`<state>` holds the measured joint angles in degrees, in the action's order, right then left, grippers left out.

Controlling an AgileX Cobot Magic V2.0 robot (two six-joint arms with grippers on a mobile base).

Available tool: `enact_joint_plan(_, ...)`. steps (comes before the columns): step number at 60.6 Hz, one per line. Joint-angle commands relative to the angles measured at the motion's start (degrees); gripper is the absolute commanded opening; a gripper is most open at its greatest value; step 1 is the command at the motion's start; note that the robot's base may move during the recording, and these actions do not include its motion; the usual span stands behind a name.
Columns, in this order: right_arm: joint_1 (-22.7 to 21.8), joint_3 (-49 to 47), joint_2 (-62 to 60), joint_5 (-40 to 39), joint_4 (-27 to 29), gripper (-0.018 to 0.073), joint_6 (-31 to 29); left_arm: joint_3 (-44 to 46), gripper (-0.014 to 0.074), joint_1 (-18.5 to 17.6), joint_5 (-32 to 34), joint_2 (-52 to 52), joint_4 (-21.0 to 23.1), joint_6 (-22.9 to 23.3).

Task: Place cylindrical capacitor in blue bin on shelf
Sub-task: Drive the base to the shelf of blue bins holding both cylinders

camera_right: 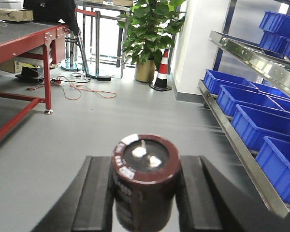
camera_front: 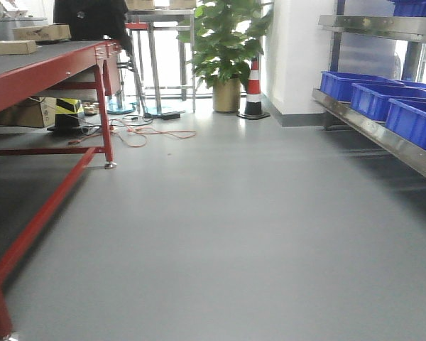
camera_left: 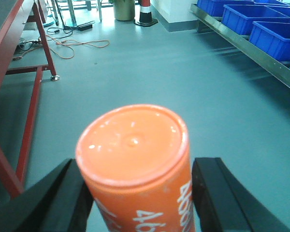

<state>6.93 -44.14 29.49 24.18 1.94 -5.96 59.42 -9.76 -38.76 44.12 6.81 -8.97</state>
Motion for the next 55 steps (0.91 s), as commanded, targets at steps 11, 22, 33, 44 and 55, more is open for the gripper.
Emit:
enact_joint_plan(11, 0.0, -0.4, 0.0, -1.5, -0.3, -0.0162, 0.0, 0.3, -0.0111, -0.4, 0.7, -0.3, 0.4, 0.0)
enact_joint_plan(22, 0.0, -0.4, 0.0, -1.5, -0.3, -0.0162, 0.0, 0.3, -0.0111, -0.4, 0.7, -0.3, 0.4, 0.0)
enact_joint_plan(33, 0.0, -0.4, 0.0, -1.5, -0.3, -0.0162, 0.0, 0.3, -0.0111, -0.4, 0.7, -0.3, 0.4, 0.0)
enact_joint_plan(44, 0.0, -0.4, 0.0, -1.5, -0.3, -0.0162, 0.0, 0.3, -0.0111, -0.4, 0.7, -0.3, 0.4, 0.0)
enact_joint_plan(55, 0.0, -0.4, 0.0, -1.5, -0.3, -0.0162, 0.0, 0.3, -0.0111, -0.4, 0.7, -0.3, 0.4, 0.0)
